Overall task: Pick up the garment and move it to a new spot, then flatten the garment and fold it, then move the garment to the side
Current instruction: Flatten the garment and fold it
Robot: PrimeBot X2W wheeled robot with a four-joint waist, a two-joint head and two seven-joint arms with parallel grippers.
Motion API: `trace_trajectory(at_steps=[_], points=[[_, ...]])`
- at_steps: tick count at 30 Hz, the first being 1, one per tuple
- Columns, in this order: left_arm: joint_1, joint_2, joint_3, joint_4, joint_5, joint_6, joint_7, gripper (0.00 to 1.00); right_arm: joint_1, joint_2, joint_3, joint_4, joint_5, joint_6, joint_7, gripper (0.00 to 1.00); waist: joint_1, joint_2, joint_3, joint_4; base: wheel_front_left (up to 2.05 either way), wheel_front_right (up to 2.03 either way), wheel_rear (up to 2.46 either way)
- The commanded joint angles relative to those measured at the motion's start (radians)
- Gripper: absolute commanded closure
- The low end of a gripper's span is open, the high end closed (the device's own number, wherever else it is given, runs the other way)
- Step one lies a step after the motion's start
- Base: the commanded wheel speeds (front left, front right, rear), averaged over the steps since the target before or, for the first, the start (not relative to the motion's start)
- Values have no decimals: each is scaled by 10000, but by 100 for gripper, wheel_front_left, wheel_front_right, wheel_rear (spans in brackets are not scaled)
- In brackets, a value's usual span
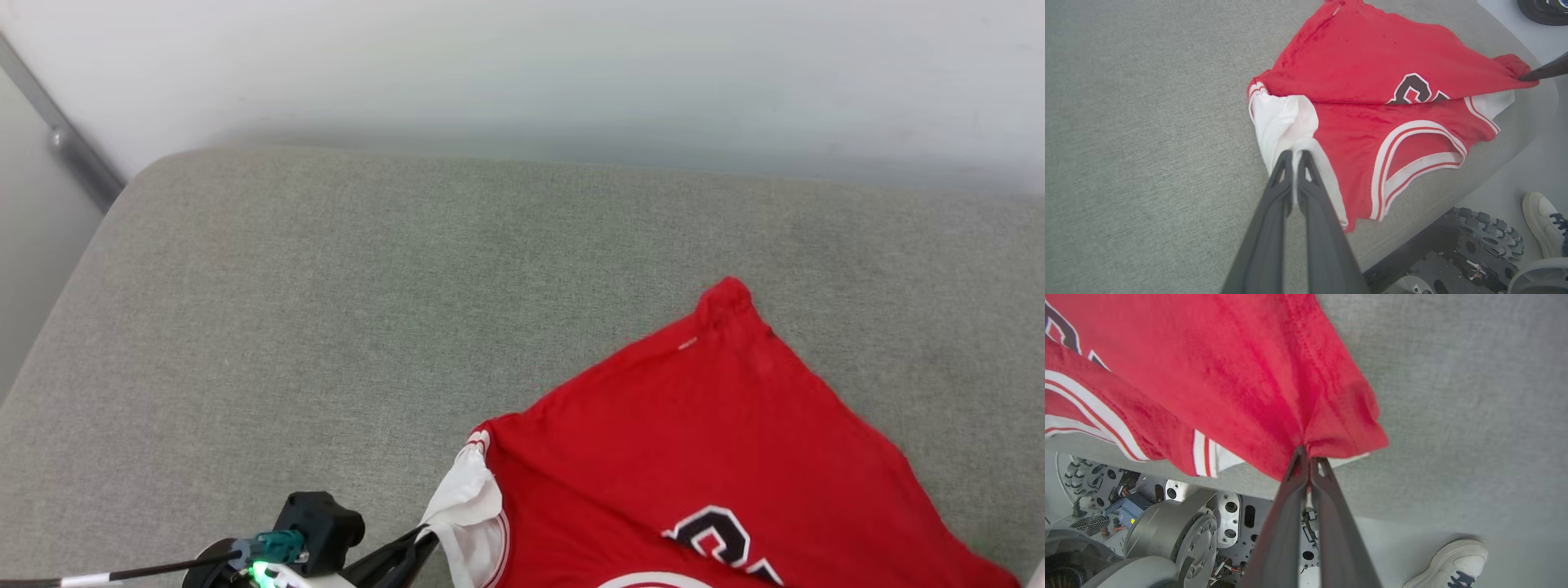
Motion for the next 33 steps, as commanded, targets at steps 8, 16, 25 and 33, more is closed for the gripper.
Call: trace_trajectory(at_steps=[8, 16, 25, 33], points=[[205, -124, -7, 280, -79, -48, -270, 100, 954, -1, 323, 157, -158, -4, -768, 0, 2, 0, -150, -12, 0, 0, 0], [19, -67, -76, 162, 85, -154, -334, 100, 152, -1001, 640, -383, 266, -4, -1020, 0, 2, 0, -8, 323, 0, 0, 0], [-562, -240, -160, -340, 490, -299, -386, 100, -2921, -1496, 1603, -842, 379, -4, -227, 0, 2, 0, 1144, 1143, 0, 0, 0], [-1227, -634, -339, -569, 804, -491, -359, 100, -5534, -1442, 2978, 701, -273, -4, 368, 0, 2, 0, 2183, 2098, 0, 0, 0]])
